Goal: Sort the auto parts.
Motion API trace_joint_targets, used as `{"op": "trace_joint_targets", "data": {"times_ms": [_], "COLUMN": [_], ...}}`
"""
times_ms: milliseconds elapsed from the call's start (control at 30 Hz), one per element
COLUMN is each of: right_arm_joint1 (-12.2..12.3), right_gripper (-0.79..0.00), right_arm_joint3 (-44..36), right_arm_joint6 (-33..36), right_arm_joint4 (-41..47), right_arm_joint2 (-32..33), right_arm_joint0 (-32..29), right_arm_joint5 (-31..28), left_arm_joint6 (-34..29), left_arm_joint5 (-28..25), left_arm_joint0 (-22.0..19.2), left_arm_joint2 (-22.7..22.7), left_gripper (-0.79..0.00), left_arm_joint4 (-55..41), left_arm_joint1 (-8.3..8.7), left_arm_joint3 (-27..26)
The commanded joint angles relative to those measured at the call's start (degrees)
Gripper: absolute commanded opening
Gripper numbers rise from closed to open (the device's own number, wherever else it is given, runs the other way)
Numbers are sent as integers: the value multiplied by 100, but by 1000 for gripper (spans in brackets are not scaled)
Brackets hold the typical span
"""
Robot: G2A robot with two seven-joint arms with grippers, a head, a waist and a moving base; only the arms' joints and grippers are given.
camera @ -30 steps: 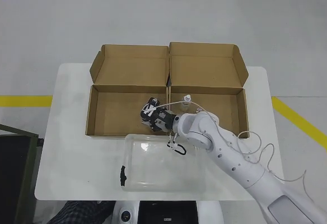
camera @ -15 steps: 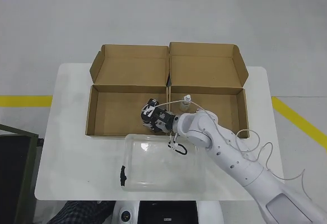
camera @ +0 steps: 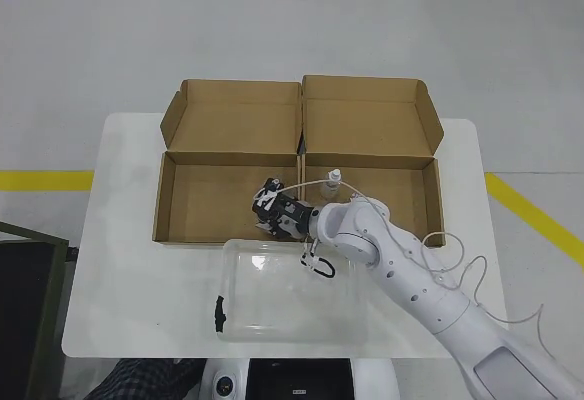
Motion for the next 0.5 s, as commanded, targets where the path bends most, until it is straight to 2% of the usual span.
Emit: {"op": "trace_joint_targets", "data": {"times_ms": [0, 267, 467], "right_arm_joint1": [5, 99, 198], "right_gripper": [-394, -228, -188], "right_arm_joint3": [-64, -855, -1479], "right_arm_joint6": [-2, 23, -76], "right_arm_joint4": [-13, -287, -479], "right_arm_joint2": [29, 258, 508], "right_arm_joint0": [-25, -365, -734], "right_arm_joint5": [-8, 1, -74], "left_arm_joint6": [0, 0, 0], "left_arm_joint5": [0, 0, 0], "left_arm_joint0": [0, 0, 0], "left_arm_joint2": [0, 0, 0], "left_gripper": [0, 0, 0], "left_arm_joint4": [0, 0, 0], "left_arm_joint1": [0, 0, 0], "left_arm_joint3": [0, 0, 0]}}
